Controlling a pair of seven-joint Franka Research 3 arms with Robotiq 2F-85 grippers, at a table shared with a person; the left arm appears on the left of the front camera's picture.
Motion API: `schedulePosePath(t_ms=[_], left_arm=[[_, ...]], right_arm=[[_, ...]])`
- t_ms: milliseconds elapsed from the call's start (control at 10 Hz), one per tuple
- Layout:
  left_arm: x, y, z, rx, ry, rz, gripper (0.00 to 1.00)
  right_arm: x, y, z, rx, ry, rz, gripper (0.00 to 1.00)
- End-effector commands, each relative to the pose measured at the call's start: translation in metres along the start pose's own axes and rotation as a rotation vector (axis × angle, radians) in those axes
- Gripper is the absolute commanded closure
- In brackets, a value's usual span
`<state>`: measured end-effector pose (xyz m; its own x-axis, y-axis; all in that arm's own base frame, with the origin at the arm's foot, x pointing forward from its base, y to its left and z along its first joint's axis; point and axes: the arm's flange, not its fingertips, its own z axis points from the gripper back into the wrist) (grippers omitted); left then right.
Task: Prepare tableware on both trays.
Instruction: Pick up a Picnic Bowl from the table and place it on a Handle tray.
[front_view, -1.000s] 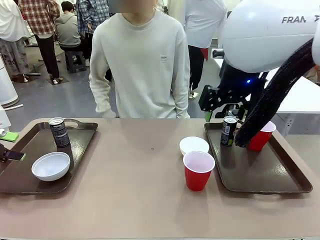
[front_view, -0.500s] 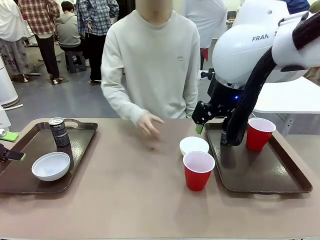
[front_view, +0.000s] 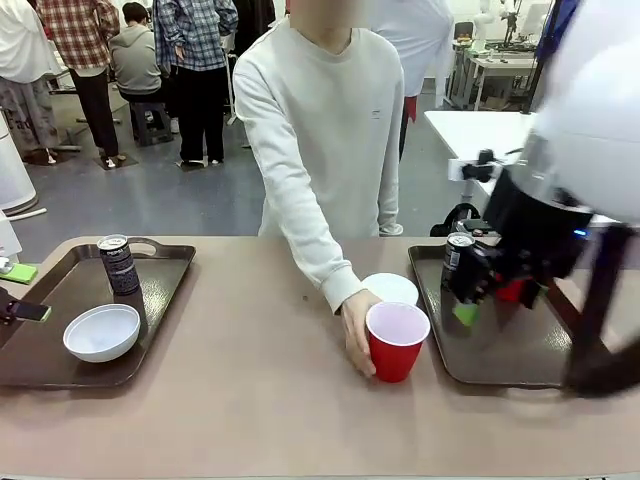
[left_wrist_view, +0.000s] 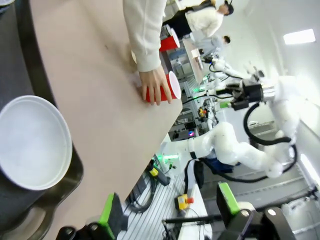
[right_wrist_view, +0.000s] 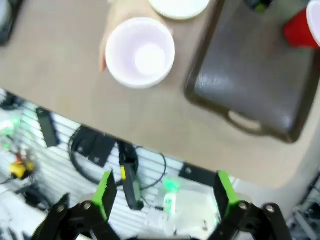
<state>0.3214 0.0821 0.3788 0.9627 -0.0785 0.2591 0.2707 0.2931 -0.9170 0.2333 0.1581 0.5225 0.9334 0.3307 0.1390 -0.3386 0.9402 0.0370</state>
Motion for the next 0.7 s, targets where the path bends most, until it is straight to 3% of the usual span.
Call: schedulePosePath(t_ms=[0,400,600], left_arm=[[-0.003,0.000,0.003,-0.007,0.005,-0.017,0.00],[-0.003,0.000,0.003,-0.007,0.005,-0.017,0.00],[-0.003,0.000,0.003,-0.007,0.005,-0.017,0.00]], right_arm=[[0.002,-0.008,-0.011,0.049,0.020,-0.001,0.00],[0.017,-0.010,-0.024,0.056,0.037,-0.027,0.00],[0.075,-0.015,-0.036,0.050,-0.010,-0.206,0.00]])
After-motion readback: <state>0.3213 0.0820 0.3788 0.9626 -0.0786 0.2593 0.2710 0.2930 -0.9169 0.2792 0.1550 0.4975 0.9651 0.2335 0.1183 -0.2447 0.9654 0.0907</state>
